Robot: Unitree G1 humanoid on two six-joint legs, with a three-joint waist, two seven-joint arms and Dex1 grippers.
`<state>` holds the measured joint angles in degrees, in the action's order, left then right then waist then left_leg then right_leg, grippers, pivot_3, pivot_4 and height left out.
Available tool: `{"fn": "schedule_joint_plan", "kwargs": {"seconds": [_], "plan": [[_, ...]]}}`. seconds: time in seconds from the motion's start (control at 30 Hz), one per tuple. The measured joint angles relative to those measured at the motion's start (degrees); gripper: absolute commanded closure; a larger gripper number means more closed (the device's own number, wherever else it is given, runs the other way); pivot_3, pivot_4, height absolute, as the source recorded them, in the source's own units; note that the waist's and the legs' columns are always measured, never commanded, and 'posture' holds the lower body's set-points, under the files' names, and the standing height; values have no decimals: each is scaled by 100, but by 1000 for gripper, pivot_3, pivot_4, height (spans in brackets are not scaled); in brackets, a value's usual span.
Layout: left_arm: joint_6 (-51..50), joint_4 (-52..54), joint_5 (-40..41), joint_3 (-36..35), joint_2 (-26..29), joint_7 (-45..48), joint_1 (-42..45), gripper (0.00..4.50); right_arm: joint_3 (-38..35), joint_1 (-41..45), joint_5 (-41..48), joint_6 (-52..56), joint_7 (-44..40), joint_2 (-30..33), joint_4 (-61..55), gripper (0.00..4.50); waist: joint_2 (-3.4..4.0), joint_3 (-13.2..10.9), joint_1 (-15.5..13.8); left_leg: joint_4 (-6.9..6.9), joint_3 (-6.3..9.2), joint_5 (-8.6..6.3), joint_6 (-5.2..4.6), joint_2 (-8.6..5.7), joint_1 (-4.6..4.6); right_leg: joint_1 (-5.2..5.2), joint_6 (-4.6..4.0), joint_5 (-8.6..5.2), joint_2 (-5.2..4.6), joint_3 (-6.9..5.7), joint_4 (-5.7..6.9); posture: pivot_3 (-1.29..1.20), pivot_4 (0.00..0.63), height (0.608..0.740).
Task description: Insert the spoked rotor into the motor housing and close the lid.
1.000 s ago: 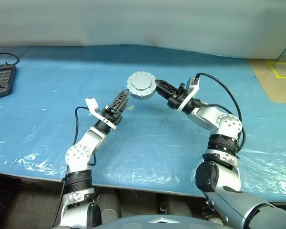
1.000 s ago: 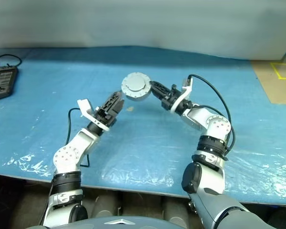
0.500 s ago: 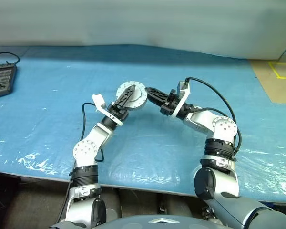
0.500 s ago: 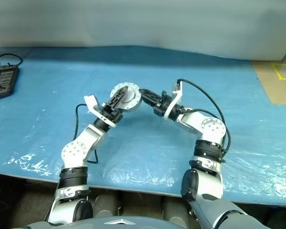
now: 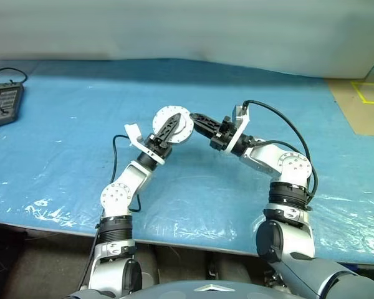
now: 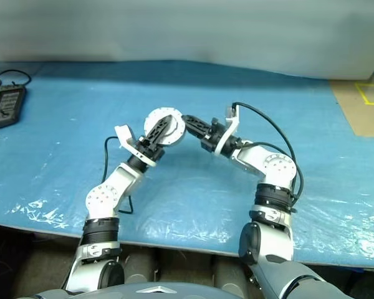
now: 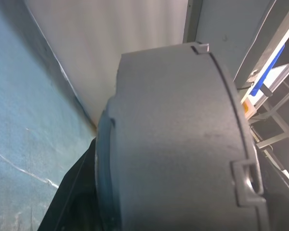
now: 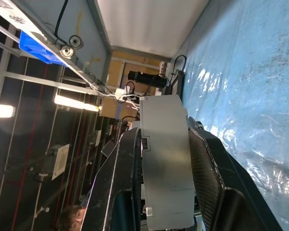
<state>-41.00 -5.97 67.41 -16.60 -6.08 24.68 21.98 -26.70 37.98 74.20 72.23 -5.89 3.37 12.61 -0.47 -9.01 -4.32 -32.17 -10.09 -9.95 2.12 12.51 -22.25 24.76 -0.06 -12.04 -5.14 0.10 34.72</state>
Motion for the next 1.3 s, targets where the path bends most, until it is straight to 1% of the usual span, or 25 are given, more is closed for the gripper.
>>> {"fn": "schedule_joint_plan", "kwargs": {"seconds": [0.03, 0.1, 0.13, 0.23, 0.3, 0.43, 0.53, 0.67, 0.73, 0.8, 0.9, 0.97, 1.07, 1.2, 1.23, 1.27, 1.3], "plan": [[9, -2, 0, 0, -8, -12, 0, 1911, 42, -4, -27, -52, -25, 16, 0, 3421, 0, 0, 1, -1, 0, 0, 0, 0, 0, 0, 0, 0, 0, 0, 0, 0, 150, 740], [68, -23, -24, -7, -20, -62, 1, 1911, 223, -6, -245, -251, -218, 75, 0, 2651, 0, 0, 3, -3, 1, 0, 0, 1, 1, -2, 0, 0, 0, 0, 1, 0, 150, 740], [92, -29, -76, -11, -10, -80, 1, 1911, 280, -6, -364, -365, -285, 99, 0, 2414, 0, 0, 0, -4, 2, 0, 0, 1, 0, -2, 0, 0, 0, 0, 1, 0, 150, 740], [138, -145, -234, -35, 26, -186, -37, 1911, 322, -6, -613, -783, -574, 206, -3, 1335, -1, 0, -1, -5, 2, 0, 0, 1, 0, -5, 1, 1, 0, 0, 0, 0, 150, 740], [290, -226, -344, -107, 29, -253, -45, 1911, 398, -6, -1015, -1258, -647, 256, -2, 654, -2, -1, 0, -5, 3, 0, 0, 1, -1, -5, 2, 1, 0, -1, 0, 0, 150, 740], [1149, -556, -881, -299, -9, -384, 111, 1911, 614, -5, -1716, -1983, -940, 438, 58, 654, -3, -2, -2, -7, 5, 0, -1, 0, -2, -8, 2, 1, 0, -1, 0, 0, 150, 740], [1881, -1358, -1221, -715, 109, -792, 622, 1911, 727, -8, -2006, -2196, -1272, 619, 172, 654, -7, -4, 18, -13, 9, 0, -1, 1, 0, -11, 5, 3, 2, 0, 1, 0, 150, 740], [2727, -2699, -1497, -1315, 567, -1170, 1463, 1911, 728, -59, -2101, -2254, -1485, 727, 208, 654, -13, -7, 17, -15, 15, 1, -2, -1, -4, -11, 7, 5, 5, -1, 3, 0, 150, 740], [3028, -3403, -1613, -1521, 853, -1245, 1894, 1911, 753, -133, -2132, -2254, -1542, 726, 202, 654, -16, -9, 6, -16, 20, 1, -2, -7, -9, -10, 9, 6, 6, -4, 3, 0, 150, 740], [3250, -4075, -1752, -1583, 1074, -1214, 2280, 1911, 788, -215, -2159, -2256, -1577, 707, 184, 654, -17, -10, -25, -16, 22, 1, -2, -17, -15, -10, 12, 8, 2, -5, 2, 0, 150, 740], [3429, -5008, -1949, -1627, 1285, -1070, 2777, 1911, 955, -268, -2268, -2306, -1640, 629, 147, 654, -19, -11, -83, -17, 27, 1, -2, -26, -23, -10, 13, 9, -2, -7, 1, 0, 150, 740], [3376, -5482, -1957, -1709, 1302, -824, 2992, 1911, 1019, -290, -2292, -2306, -1658, 607, 48, 654, -21, -12, -127, -18, 29, 2, -3, -26, -27, -10, 13, 9, -4, -9, 2, 0, 150, 740], [3271, -5849, -1988, -1742, 1287, -487, 3137, 1911, 1032, -303, -2290, -2305, -1701, 626, -98, 654, -36, -21, -139, -19, 37, 2, -3, -24, -34, -9, 11, 8, -4, -17, 3, 0, 150, 740], [3283, -6196, -2165, -1771, 1292, -433, 3357, 1911, 1028, -364, -2295, -2305, -1710, 662, -134, 654, -44, -26, -135, -26, 42, 1, -3, -22, -36, -9, 10, 8, -4, -18, 6, 0, 150, 740], [3300, -6296, -2243, -1772, 1304, -451, 3394, 1334, 1026, -398, -2298, -2305, -1710, 668, -141, 609, -44, -26, -124, -26, 43, 1, -3, -22, -35, -10, 10, 8, -3, -18, 7, 0, 150, 740], [3305, -6332, -2283, -1774, 1307, -441, 3411, 1135, 1017, -426, -2302, -2305, -1709, 673, -145, 609, -44, -26, -118, -26, 45, 1, -3, -22, -34, -10, 10, 9, -4, -18, 8, 0, 150, 740], [3303, -6343, -2338, -1770, 1317, -434, 3447, 805, 1012, -440, -2307, -2305, -1707, 679, -145, 609, -44, -26, -122, -26, 47, 1, -3, -22, -32, -10, 10, 8, -4, -18, 11, 0, 150, 740]]}}
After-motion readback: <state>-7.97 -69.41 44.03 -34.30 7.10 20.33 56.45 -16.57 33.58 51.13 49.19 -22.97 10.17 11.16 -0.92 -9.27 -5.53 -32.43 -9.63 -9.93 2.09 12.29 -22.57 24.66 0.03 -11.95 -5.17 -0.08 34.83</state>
